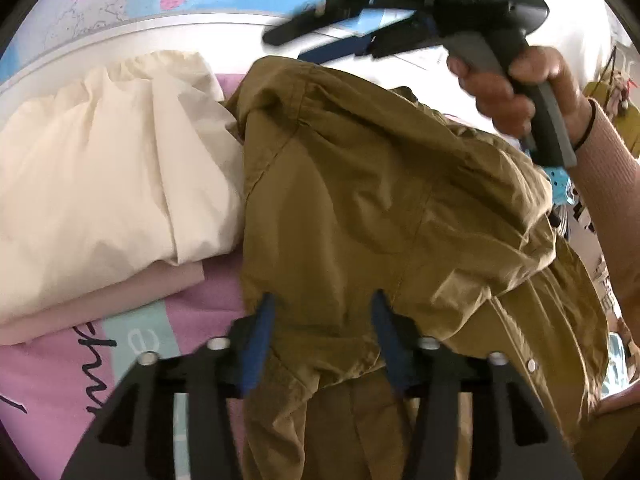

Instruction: Fold large clothes

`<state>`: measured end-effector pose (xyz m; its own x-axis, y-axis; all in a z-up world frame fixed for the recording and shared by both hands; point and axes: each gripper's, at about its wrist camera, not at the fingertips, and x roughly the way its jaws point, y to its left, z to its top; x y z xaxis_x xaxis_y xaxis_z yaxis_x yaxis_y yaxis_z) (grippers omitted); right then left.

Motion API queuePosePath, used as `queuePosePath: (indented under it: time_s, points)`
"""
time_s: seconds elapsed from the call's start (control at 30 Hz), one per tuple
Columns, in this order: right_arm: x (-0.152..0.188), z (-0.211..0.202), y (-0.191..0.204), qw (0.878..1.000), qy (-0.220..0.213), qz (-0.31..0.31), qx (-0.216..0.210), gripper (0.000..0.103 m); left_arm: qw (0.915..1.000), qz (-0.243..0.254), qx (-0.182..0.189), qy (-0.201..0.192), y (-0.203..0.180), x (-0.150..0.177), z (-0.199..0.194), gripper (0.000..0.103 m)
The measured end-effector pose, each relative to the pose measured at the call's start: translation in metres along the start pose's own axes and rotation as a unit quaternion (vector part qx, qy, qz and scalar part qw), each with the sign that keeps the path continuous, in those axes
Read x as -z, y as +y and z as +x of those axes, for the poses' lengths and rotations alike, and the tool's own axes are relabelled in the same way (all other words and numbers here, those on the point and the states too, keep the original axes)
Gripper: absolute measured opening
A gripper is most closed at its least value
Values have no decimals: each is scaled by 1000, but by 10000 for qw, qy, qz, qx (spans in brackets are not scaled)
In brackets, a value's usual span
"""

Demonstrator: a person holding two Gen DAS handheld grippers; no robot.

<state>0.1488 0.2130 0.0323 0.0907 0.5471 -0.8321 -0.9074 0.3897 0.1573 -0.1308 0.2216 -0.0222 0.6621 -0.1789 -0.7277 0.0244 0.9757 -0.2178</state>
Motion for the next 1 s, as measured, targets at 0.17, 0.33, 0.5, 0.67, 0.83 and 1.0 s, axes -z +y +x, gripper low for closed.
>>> queuePosePath:
  time_s: [0.17, 0.33, 0.5, 0.67, 0.83, 1.0]
  points:
    - [-11, 31, -11, 9973, 24, -84, 727, 7, 9988, 308, -366, 125, -14, 4, 12, 49]
    - [13, -35, -33, 9916, -954, 642, 593, 52, 9982, 346, -466, 175, -22, -4, 8, 52]
    - [99, -155, -51, 9698, -1946, 968, 1108, 69, 9977, 557, -380, -83, -37, -22, -5, 63]
    - [205, -202, -82, 9538, -1957, 1815, 1376, 76, 9973, 676, -168, -224, -53, -52, -1, 64]
    - [272, -187, -90, 9564, -1712, 2188, 897, 81, 9965, 812, -52, -191, -74, -72, 19, 64]
    - [303, -162, -101, 9442, -1797, 2699, 582, 78, 9961, 884, -23, -23, -90, -76, 36, 64]
